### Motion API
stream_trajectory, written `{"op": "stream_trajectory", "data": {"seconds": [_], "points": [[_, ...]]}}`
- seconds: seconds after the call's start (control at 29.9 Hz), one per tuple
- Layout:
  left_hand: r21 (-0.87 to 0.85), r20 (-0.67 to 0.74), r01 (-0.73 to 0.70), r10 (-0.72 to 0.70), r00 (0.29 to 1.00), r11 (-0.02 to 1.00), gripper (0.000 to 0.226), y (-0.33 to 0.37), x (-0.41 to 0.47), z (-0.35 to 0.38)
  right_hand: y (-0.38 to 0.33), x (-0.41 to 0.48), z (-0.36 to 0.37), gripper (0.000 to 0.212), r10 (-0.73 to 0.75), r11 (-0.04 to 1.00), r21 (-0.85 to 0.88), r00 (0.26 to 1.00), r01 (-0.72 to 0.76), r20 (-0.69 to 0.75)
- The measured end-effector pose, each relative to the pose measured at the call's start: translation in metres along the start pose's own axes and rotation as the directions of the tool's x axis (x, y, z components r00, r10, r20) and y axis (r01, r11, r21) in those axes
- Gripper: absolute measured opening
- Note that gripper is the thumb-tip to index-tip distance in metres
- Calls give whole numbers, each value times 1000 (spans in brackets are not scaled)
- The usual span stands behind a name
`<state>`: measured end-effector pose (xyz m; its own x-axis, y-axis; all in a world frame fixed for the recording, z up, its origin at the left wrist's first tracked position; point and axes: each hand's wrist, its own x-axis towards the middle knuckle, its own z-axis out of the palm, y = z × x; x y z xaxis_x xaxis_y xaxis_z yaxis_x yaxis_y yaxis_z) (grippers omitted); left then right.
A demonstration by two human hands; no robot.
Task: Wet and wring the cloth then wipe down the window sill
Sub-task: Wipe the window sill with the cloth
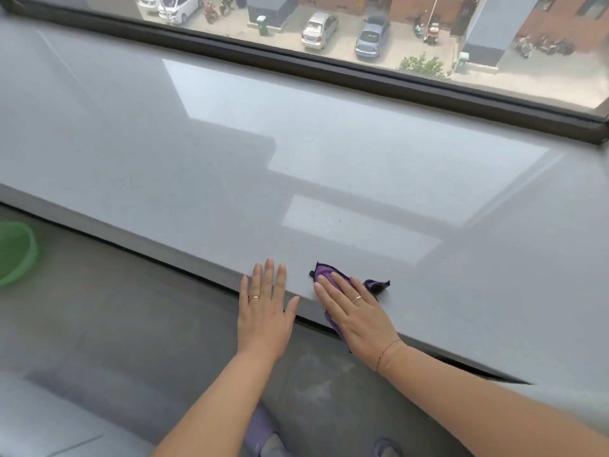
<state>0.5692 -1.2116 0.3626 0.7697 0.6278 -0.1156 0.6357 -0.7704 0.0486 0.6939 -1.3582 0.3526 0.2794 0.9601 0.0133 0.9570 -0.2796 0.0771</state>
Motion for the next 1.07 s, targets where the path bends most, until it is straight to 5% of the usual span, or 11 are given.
{"op": "stream_trajectory", "data": {"seconds": [1.07], "points": [[-95,47,250,-246,968,964,60,-269,113,-31,-191,275,-19,57,-47,999,17,999,47,14]]}}
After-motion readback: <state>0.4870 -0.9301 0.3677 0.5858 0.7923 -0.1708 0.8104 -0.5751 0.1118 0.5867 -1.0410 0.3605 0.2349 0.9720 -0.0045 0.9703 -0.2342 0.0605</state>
